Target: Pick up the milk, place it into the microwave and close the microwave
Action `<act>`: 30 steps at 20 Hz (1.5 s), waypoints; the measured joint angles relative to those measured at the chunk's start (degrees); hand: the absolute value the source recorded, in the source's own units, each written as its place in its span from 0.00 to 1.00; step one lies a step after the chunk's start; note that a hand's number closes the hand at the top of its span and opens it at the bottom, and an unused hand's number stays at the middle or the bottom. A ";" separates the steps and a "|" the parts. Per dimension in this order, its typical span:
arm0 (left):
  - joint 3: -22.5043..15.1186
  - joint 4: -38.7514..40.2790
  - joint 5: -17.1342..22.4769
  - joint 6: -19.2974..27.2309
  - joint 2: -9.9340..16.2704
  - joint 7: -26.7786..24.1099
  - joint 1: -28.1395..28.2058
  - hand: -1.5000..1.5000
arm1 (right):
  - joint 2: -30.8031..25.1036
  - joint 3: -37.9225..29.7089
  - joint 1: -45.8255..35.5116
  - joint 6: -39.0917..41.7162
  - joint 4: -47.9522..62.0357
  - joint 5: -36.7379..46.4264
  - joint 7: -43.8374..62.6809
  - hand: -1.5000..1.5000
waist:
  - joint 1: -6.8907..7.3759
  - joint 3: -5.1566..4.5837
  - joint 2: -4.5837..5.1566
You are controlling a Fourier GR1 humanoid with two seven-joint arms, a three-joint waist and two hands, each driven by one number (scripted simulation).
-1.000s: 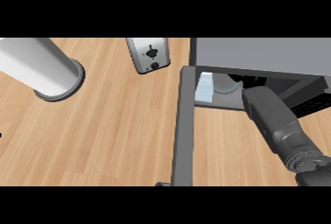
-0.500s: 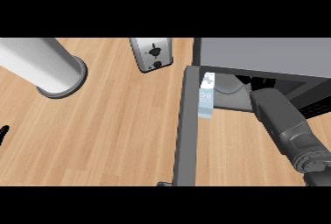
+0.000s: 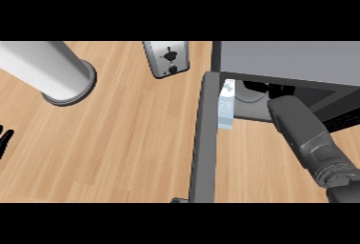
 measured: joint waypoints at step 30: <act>-0.03 1.96 -2.86 -1.04 -0.77 -4.82 1.40 0.00 | 3.44 -0.78 1.62 3.52 -2.37 0.40 -2.09 0.00 | -2.37 -0.10 -1.52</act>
